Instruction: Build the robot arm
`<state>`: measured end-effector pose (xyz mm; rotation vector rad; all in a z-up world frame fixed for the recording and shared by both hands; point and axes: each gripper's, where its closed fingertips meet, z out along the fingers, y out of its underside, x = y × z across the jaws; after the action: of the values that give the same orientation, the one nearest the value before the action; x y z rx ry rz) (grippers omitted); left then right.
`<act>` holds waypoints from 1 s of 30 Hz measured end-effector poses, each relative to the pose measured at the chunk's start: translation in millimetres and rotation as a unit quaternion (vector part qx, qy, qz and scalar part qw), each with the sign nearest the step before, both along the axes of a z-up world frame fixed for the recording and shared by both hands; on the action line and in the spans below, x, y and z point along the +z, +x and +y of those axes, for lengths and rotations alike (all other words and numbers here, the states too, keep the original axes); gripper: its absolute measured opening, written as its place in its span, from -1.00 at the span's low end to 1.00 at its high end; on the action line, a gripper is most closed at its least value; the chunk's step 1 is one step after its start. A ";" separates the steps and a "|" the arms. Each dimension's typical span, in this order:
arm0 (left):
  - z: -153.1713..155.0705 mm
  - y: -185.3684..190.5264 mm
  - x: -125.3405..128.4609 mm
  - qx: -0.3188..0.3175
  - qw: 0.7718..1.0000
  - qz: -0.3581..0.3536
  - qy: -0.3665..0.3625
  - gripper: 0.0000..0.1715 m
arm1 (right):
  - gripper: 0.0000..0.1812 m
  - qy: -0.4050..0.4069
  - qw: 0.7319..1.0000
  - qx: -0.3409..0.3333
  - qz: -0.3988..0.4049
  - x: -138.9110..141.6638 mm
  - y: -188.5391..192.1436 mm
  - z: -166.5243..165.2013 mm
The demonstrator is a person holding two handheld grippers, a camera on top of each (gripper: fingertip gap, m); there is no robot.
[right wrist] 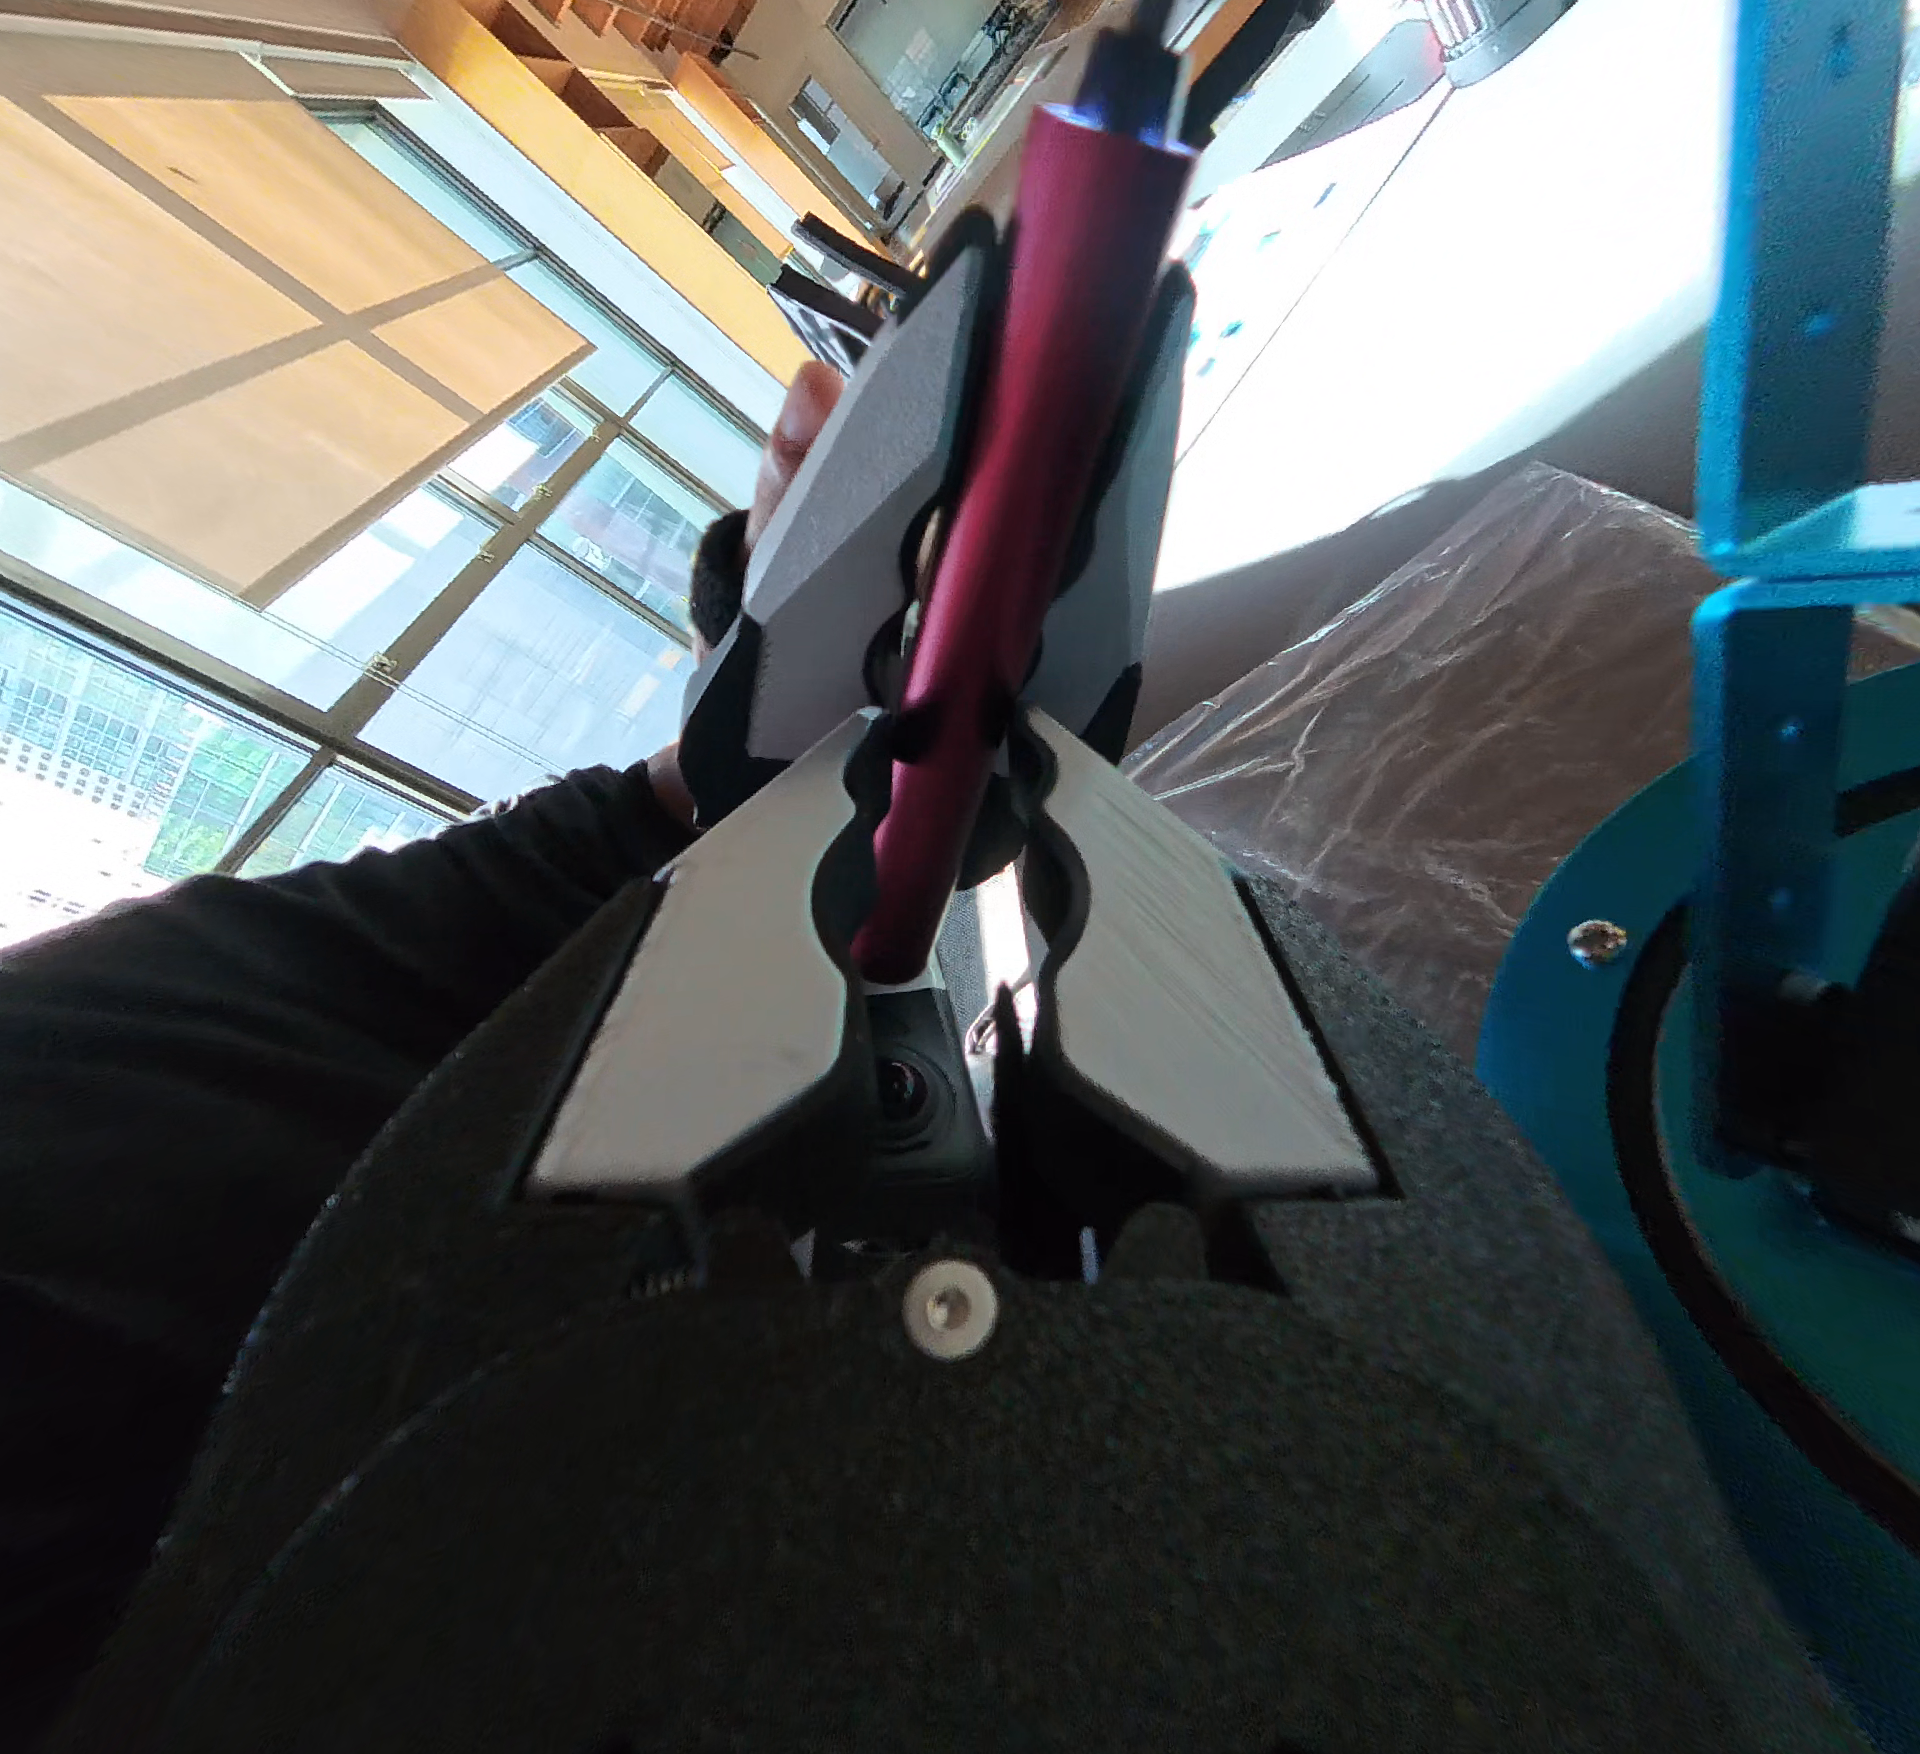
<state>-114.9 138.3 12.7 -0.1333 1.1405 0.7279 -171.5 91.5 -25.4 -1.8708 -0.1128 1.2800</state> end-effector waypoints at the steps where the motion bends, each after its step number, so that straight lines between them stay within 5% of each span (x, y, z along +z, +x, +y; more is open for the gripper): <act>1: 4.3 1.3 -1.0 0.004 1.000 0.001 -0.010 -0.74 | -0.77 -0.005 1.000 -0.002 0.005 -0.5 2.3 3.4; 9: 28.4 -16.1 -1.2 0.009 0.996 -0.034 -0.085 -0.57 | -0.79 0.025 0.998 -0.053 -0.021 14.1 31.4 16.4; 14: 62.6 -61.9 -30.7 0.042 0.955 -0.059 -0.288 -0.58 | -0.79 0.062 0.987 -0.080 -0.124 42.7 73.7 -21.0; 16: 67.7 -82.8 -59.3 0.040 0.895 -0.063 -0.440 -0.59 | -0.79 0.053 0.975 -0.105 -0.189 46.5 108.5 -51.7; 19: 49.4 -106.9 -93.0 -0.009 0.752 -0.079 -0.654 -0.59 | -0.79 -0.009 0.941 -0.162 -0.297 29.3 179.0 -102.6; 23: 15.0 -122.8 -92.0 -0.109 0.579 -0.095 -0.802 -0.60 | -0.78 -0.132 0.901 -0.190 -0.367 -30.2 251.2 -142.4; 26: -1.4 -126.7 -75.0 -0.165 0.517 -0.095 -0.834 -0.60 | -0.78 -0.194 0.890 -0.168 -0.376 -70.2 270.5 -143.9; 30: -11.2 -126.6 -67.3 -0.183 0.503 -0.057 -0.843 -0.60 | -0.78 -0.265 0.872 -0.112 -0.396 -106.7 275.6 -132.5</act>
<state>-241.5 127.1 -54.6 -1.5206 1.2870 -1.0502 104.0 -41.0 -132.1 -2.6998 0.0355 0.3176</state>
